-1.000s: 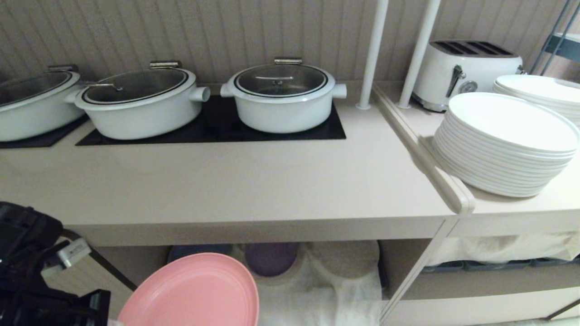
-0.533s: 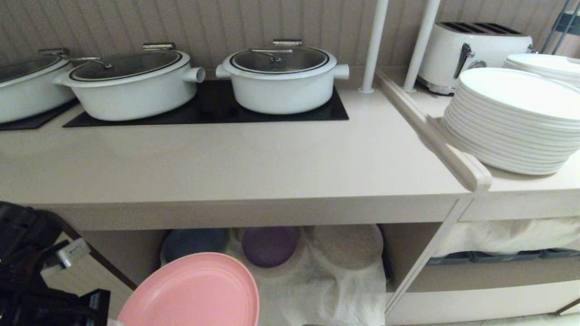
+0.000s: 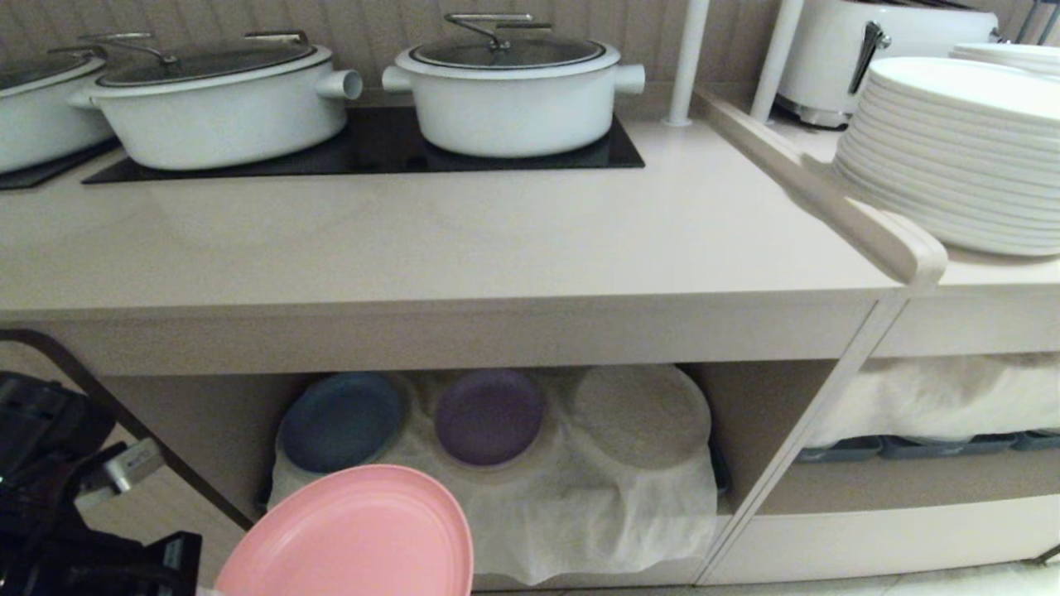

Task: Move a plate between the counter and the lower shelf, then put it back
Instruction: Put the plate in the cupboard

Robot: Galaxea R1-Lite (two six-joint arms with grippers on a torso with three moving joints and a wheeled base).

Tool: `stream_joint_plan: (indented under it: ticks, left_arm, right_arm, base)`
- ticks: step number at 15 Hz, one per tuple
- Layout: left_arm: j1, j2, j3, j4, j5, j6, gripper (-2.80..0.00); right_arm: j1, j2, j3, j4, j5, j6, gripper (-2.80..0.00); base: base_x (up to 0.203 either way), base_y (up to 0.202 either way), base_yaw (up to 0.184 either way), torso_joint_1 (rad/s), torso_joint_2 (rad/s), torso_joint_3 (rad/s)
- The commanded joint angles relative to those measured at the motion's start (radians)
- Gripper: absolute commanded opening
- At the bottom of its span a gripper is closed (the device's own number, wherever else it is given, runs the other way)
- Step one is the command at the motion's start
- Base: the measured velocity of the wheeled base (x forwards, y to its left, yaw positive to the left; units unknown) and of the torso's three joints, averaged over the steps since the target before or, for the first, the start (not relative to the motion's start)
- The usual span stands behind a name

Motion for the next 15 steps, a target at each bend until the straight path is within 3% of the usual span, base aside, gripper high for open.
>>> stream_joint_plan:
  ticks: [1,15]
  left_arm:
    - [0.0,0.001,0.001,0.003,-0.001,-0.003,-2.8]
    - [0.0,0.0,0.001,0.003,0.0,-0.003,-2.8]
  right_arm:
    - [0.0,0.002,0.0,0.0,0.0,0.001,-2.8]
    - [0.0,0.002,0.0,0.0,0.0,0.001,-2.8]
  base:
    - [0.0,0.0,0.0,-0.213,0.5,0.283]
    - [0.0,0.0,0.0,-0.17,0.47,0.292]
